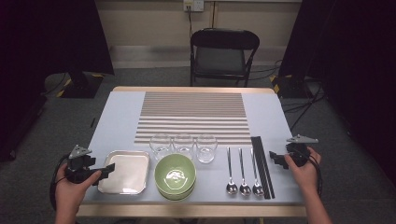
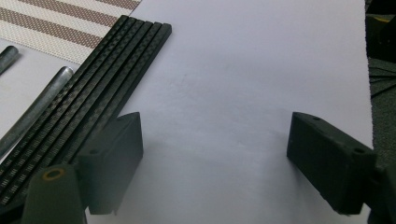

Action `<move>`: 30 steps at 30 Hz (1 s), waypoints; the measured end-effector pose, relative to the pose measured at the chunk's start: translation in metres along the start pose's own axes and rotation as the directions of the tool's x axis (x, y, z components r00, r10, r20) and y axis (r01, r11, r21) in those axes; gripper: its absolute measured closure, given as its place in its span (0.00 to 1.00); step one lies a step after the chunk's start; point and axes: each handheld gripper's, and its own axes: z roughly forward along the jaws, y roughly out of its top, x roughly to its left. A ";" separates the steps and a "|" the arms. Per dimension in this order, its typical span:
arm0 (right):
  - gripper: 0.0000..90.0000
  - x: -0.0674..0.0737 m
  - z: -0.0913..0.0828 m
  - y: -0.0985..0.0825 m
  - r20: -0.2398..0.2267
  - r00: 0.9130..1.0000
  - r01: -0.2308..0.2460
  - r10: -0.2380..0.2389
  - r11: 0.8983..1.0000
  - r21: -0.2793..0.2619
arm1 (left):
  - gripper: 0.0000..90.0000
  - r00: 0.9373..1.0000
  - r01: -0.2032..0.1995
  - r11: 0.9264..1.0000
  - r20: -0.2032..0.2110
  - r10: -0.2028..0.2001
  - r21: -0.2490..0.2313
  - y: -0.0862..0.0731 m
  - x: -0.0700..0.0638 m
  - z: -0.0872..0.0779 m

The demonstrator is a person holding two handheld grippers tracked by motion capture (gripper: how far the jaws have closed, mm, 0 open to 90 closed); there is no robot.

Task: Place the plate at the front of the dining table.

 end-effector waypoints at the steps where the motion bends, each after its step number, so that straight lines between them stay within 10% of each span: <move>1: 0.19 0.000 0.000 0.000 -0.002 1.000 -0.004 0.004 1.000 0.001 | 0.20 1.000 0.000 1.000 -0.007 0.000 -0.001 0.001 -0.001 0.000; 30: 0.19 -0.001 0.001 -0.001 -0.007 1.000 -0.008 0.008 1.000 -0.003 | 0.48 0.998 0.036 0.999 -0.054 -0.034 0.026 0.009 -0.002 0.008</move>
